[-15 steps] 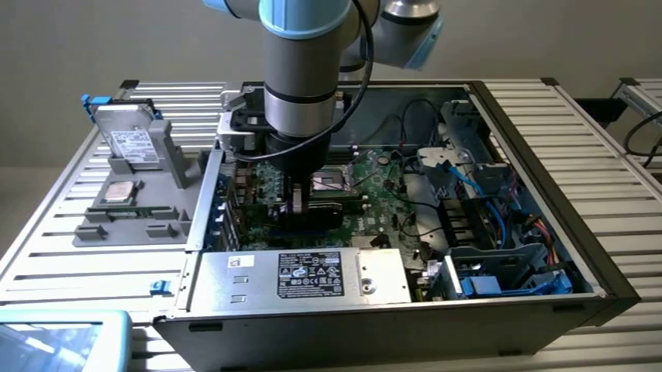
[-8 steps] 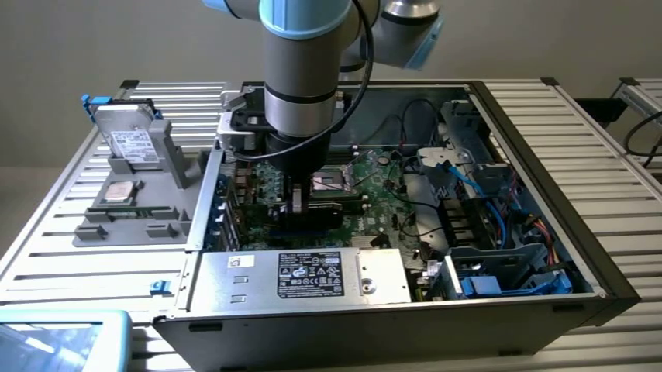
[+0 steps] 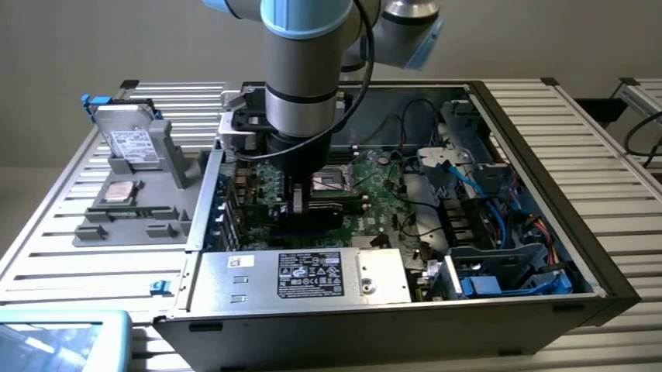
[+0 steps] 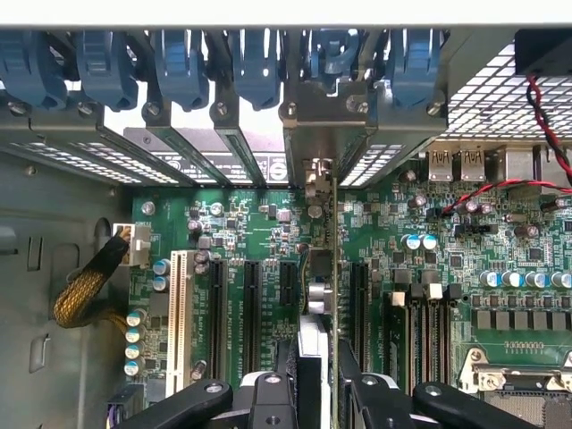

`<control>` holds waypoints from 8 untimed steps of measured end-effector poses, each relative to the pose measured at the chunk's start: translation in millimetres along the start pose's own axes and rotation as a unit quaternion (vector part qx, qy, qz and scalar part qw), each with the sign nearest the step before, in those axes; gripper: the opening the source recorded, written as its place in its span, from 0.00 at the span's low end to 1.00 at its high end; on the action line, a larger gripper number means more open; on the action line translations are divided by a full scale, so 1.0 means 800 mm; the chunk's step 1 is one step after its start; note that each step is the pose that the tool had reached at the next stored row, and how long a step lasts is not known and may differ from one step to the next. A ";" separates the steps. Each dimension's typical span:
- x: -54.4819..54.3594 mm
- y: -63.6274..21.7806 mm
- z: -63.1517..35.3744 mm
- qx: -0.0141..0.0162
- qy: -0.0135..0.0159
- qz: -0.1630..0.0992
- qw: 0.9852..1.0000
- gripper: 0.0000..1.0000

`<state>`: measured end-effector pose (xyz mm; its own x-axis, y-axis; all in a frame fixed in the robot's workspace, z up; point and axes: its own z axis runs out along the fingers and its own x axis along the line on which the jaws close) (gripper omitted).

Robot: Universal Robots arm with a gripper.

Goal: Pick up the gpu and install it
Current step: 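Insert the gpu into the slot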

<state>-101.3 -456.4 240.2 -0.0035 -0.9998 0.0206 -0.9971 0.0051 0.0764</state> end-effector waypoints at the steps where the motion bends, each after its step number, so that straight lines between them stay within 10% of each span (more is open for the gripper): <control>1: 0.000 0.000 0.000 0.000 0.000 0.000 1.000 0.28; 8: 0.000 -0.004 0.000 0.000 0.002 0.005 1.000 0.28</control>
<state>-98.4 -456.5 240.2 -0.0131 -0.9996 0.0251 -0.9970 0.0150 0.0764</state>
